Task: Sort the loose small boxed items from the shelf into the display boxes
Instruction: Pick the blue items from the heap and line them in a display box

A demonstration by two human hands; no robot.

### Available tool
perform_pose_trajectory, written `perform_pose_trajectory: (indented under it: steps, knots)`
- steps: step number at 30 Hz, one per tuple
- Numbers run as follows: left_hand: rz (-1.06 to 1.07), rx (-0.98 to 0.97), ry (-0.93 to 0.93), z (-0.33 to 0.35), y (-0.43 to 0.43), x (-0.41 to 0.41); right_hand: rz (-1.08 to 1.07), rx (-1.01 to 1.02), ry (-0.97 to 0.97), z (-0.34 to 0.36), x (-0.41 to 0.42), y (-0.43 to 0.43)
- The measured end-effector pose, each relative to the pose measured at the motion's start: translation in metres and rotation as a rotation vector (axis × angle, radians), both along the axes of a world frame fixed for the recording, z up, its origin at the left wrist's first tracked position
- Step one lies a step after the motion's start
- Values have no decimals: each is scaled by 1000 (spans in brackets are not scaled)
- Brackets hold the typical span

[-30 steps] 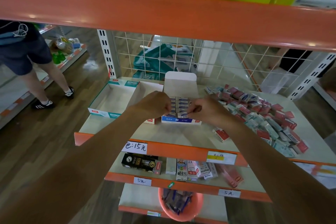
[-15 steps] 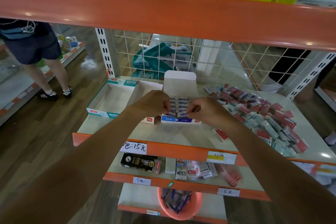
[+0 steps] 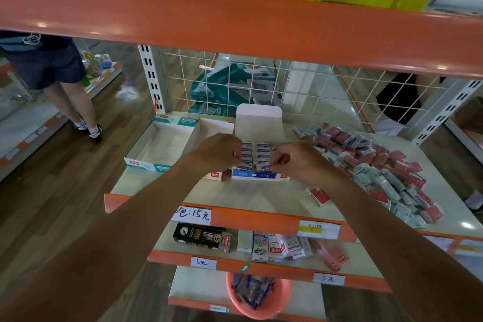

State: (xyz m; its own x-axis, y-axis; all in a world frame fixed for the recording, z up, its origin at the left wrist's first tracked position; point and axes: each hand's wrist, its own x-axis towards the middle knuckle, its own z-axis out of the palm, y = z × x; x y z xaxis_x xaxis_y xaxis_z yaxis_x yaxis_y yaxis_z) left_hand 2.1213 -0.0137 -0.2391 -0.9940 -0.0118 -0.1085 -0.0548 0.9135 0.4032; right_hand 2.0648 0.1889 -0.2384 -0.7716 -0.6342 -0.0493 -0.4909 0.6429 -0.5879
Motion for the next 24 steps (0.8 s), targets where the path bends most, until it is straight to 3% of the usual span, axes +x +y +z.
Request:
perform_pose_trajectory:
  steps: [10,18,24]
  knots:
    - [14,-102,23,-7,12,3,20,14,36,0,2,0]
    - [-11,13,36,3,10,3,60,82,134,-6,-2,-9]
    - [-28,-3,25,5,6,1,164,146,167,-6,-11,-9]
